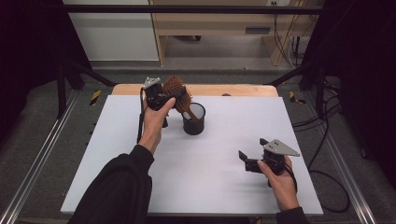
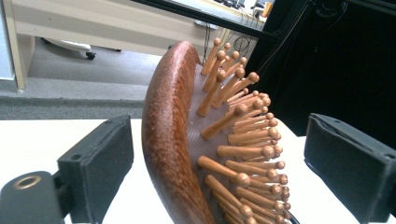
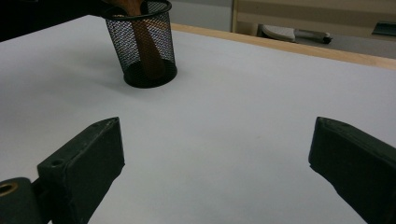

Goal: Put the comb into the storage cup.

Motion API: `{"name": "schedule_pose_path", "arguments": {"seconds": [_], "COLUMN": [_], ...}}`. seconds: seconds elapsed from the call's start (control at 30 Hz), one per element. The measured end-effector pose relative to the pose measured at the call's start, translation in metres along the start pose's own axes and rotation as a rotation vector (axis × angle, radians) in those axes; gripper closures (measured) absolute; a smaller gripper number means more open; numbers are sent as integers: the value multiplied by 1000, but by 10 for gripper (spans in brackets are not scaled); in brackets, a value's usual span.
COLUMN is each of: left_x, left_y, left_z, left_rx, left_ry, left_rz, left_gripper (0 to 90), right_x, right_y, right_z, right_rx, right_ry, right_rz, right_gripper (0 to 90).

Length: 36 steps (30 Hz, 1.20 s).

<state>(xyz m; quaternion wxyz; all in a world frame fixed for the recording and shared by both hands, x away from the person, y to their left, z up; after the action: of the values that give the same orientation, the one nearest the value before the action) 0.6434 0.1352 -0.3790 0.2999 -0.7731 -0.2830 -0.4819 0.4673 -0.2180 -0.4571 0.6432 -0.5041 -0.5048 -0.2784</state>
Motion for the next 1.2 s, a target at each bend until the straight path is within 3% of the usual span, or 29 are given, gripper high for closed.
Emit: {"name": "schedule_pose_path", "arguments": {"seconds": [0.53,1.03,1.2], "left_x": [1,-3,-5], "left_y": [-12,-26,-26], "left_z": [-3,-6,-10], "left_rx": [36,40,46], "left_ry": [63,71,101], "left_rz": [-31,-45,-38], "left_gripper": [53,52,52], "right_x": [0,0,1], "right_y": [1,3,3], "right_z": [1,4,5], "right_rx": [3,12,14], "right_ry": [-3,-10,-15], "right_rz": [0,2,0], "right_gripper": [35,35,35]}}
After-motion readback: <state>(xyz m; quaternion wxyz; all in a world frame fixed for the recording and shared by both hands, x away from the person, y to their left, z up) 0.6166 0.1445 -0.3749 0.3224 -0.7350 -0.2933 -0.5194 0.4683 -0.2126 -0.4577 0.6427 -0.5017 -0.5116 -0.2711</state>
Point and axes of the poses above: each handheld gripper's, and its own axes: y roughly forward along the jaws, x roughly out of its top, z roughly to its left, the point moved 2 cm from there along y, roughly forward along the jaws, and after that the axes turned 9 degrees about -x, right-handed, at the moved point
